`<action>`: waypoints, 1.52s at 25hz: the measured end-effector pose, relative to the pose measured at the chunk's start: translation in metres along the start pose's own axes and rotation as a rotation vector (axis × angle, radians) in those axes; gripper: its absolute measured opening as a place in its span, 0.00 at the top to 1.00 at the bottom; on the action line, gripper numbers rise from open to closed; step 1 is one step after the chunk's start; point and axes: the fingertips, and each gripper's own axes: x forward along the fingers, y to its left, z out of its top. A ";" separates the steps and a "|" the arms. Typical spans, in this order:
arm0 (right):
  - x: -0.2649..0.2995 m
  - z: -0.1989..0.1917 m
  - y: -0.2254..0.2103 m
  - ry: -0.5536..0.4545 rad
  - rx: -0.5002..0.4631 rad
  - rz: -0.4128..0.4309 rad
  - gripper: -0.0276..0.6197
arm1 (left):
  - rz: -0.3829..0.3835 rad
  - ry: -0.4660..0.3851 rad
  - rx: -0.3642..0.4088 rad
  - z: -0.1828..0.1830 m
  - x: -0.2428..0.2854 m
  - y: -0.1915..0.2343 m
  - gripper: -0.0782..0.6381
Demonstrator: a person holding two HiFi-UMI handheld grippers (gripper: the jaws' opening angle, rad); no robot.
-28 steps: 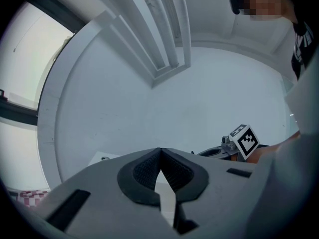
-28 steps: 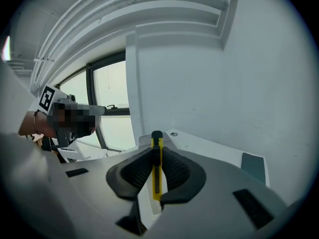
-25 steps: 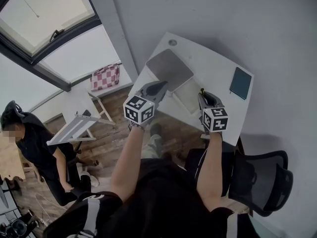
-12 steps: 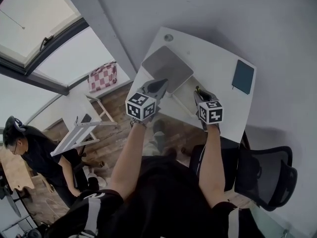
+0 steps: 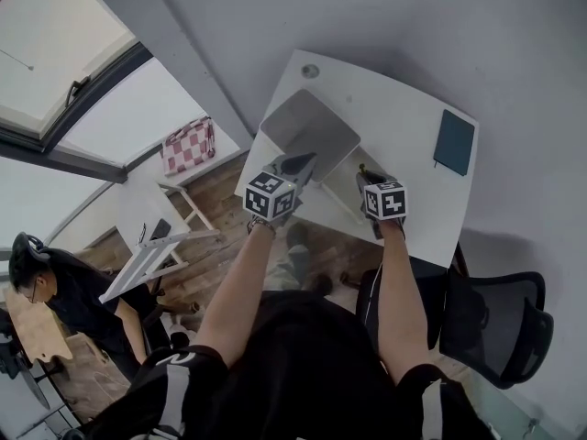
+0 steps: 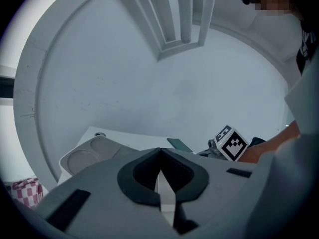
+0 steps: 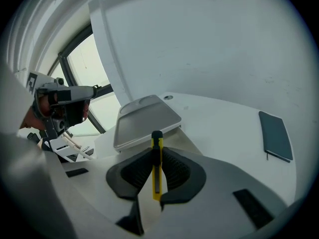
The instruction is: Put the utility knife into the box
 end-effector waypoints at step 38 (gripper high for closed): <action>0.050 -0.019 -0.009 0.131 0.135 0.011 0.72 | -0.079 0.134 -0.026 -0.033 0.034 0.027 0.85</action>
